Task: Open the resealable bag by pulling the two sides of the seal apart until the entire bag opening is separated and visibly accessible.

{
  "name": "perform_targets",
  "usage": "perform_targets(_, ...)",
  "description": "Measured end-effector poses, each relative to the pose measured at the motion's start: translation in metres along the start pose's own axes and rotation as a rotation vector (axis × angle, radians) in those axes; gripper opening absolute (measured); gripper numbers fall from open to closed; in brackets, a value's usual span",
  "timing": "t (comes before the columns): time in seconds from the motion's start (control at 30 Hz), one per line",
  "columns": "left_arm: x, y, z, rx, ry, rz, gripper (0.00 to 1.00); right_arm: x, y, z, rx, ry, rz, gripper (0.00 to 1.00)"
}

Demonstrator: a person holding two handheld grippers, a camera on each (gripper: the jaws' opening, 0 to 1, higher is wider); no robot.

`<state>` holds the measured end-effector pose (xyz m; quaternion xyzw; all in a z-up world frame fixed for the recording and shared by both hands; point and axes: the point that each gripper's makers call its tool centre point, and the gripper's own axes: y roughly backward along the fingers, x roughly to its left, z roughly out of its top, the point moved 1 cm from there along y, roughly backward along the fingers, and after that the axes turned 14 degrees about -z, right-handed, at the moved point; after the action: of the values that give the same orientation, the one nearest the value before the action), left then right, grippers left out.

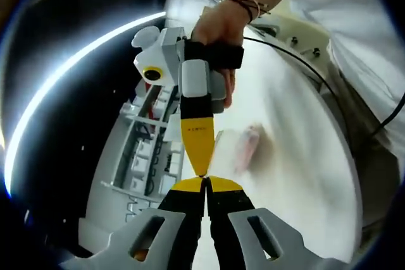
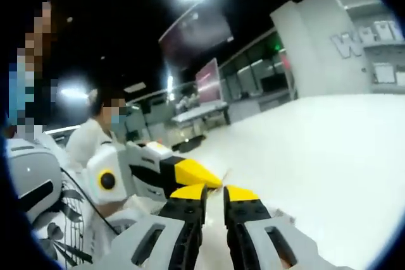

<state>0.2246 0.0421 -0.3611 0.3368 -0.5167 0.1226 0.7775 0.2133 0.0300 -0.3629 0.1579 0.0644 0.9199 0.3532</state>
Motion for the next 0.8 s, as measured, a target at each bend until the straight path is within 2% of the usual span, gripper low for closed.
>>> perform_targets(0.27,0.000,0.000,0.000,0.000,0.005,0.005,0.01,-0.007,-0.001,-0.003,0.004,-0.116,0.022,0.00)
perform_targets(0.5,-0.002,-0.002,0.000,-0.004,0.015,-0.003,0.01,-0.011,-0.001,-0.008,0.007,-0.117,0.011,0.00)
perform_targets(0.67,-0.003,0.000,0.000,-0.006,0.017,-0.007,0.01,-0.018,0.000,-0.006,-0.026,-0.097,-0.041,0.00)
perform_targets(0.8,-0.005,0.000,-0.001,-0.003,0.024,-0.018,0.01,-0.032,0.005,-0.004,-0.057,-0.119,-0.100,0.00)
